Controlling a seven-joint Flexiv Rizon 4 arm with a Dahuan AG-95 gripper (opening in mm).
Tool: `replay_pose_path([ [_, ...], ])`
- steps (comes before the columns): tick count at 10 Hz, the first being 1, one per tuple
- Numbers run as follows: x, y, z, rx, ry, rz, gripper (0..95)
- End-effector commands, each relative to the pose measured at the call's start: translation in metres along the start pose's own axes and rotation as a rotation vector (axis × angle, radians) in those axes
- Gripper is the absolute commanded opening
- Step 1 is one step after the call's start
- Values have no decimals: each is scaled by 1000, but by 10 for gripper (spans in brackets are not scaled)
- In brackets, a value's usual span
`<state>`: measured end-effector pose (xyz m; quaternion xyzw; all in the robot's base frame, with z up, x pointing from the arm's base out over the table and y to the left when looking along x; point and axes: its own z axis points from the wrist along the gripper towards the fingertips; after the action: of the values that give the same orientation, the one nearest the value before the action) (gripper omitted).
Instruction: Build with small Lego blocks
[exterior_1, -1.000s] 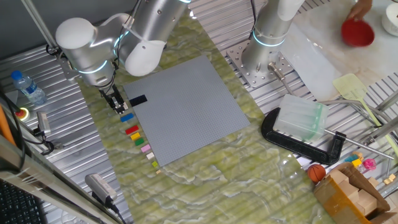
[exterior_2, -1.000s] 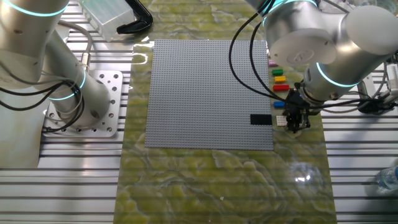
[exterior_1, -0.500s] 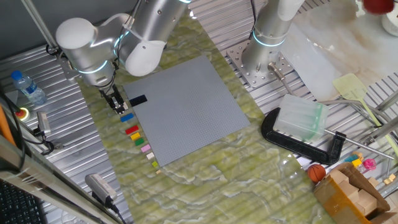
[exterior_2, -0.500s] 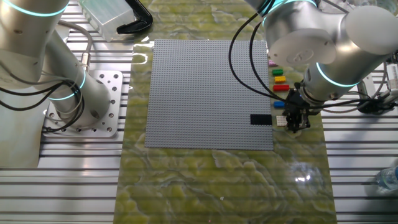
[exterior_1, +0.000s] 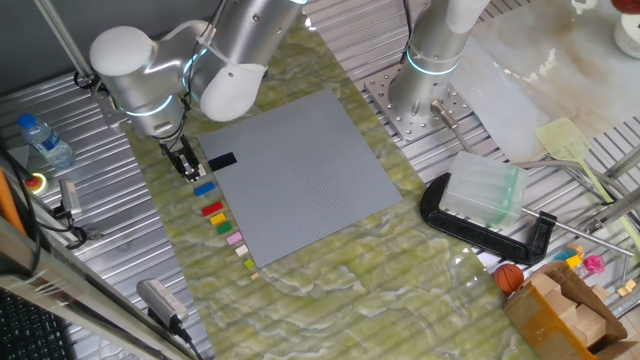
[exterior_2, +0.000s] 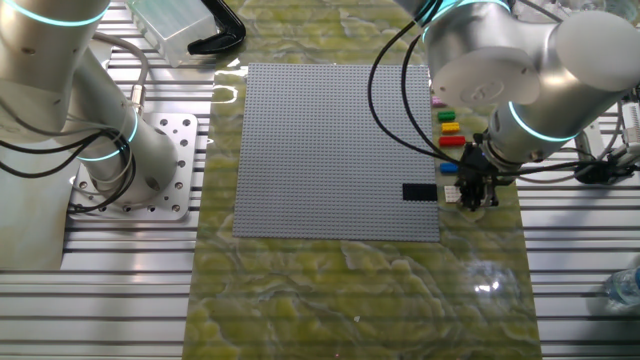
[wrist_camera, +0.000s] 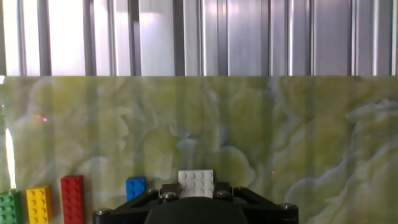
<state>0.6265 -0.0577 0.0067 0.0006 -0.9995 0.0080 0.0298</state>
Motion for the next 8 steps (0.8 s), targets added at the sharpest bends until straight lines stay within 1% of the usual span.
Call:
replay_pose_path([
  [1, 2, 0, -4, 1, 1, 3, 0],
  [2, 5, -1, -12, 2, 9, 2, 0],
  [4, 9, 1, -23, 0, 15, 16, 0],
  [6, 14, 2, -30, 0, 42, 42, 0],
  [7, 24, 1, -33, -1, 52, 36, 0],
  [8, 31, 0, -34, -1, 53, 28, 0],
])
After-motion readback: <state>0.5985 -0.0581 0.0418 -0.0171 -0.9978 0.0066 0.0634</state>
